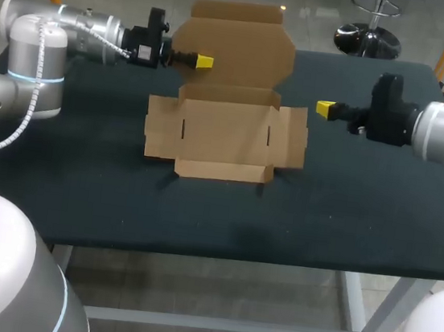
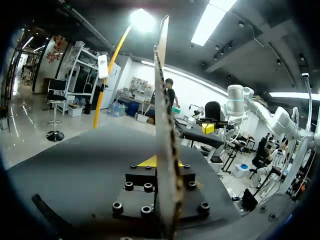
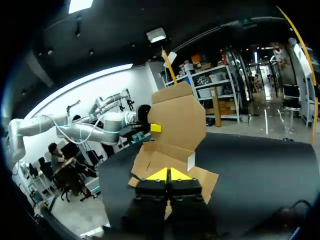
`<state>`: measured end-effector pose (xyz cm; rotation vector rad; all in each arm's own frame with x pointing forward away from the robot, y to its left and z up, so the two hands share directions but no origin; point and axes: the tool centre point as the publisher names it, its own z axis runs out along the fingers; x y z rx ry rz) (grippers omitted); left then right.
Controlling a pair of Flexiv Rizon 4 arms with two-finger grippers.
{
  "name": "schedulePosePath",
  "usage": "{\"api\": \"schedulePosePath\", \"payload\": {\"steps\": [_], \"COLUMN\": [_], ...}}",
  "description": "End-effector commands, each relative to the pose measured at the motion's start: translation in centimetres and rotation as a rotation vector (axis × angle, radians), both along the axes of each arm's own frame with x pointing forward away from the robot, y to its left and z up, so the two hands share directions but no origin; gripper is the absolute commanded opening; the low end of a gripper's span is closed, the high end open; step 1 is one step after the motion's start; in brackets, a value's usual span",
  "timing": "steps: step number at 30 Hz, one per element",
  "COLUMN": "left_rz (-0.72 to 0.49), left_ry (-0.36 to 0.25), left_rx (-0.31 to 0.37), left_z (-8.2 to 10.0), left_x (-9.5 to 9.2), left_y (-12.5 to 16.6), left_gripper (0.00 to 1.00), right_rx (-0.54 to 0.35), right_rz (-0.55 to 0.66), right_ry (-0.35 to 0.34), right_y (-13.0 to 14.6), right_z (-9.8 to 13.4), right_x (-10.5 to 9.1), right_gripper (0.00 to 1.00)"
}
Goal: Assemble the packaging by folding the flat box into shape, placing the metal phone stand inside, and closing the box properly
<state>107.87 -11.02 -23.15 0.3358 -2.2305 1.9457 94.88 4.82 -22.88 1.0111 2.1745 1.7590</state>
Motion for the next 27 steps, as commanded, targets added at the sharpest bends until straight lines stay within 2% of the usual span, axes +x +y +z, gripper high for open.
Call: {"api": "schedulePosePath", "payload": {"steps": [1, 4, 8, 15, 27], "left_rz": [0.000, -0.002, -0.002, 0.003, 0.020], "left_ry": [-0.021, -0.037, -0.059, -0.088, -0.126], "left_rx": [0.023, 0.033, 0.039, 0.044, 0.044], "left_z": [0.7, 1.2, 2.0, 3.2, 4.9], "left_x": [-0.4, -0.5, -0.8, -1.4, -3.0], "left_y": [-0.4, -0.8, -1.0, -1.3, -2.0], "left_gripper": [0.00, 0.00, 0.00, 0.00, 0.00], "right_rx": [-0.011, -0.023, -0.091, -0.120, -0.143], "right_rz": [-0.034, -0.038, -0.038, -0.023, 0.020], "right_ry": [-0.058, -0.086, -0.134, -0.141, -0.165], "right_y": [0.6, 0.7, 1.3, 1.8, 2.2], "right_z": [-0.3, -0.4, -0.9, -2.4, -3.5], "right_x": [-1.2, -1.8, -3.1, -4.1, -5.6], "right_gripper": [0.00, 0.00, 0.00, 0.00, 0.00]}}
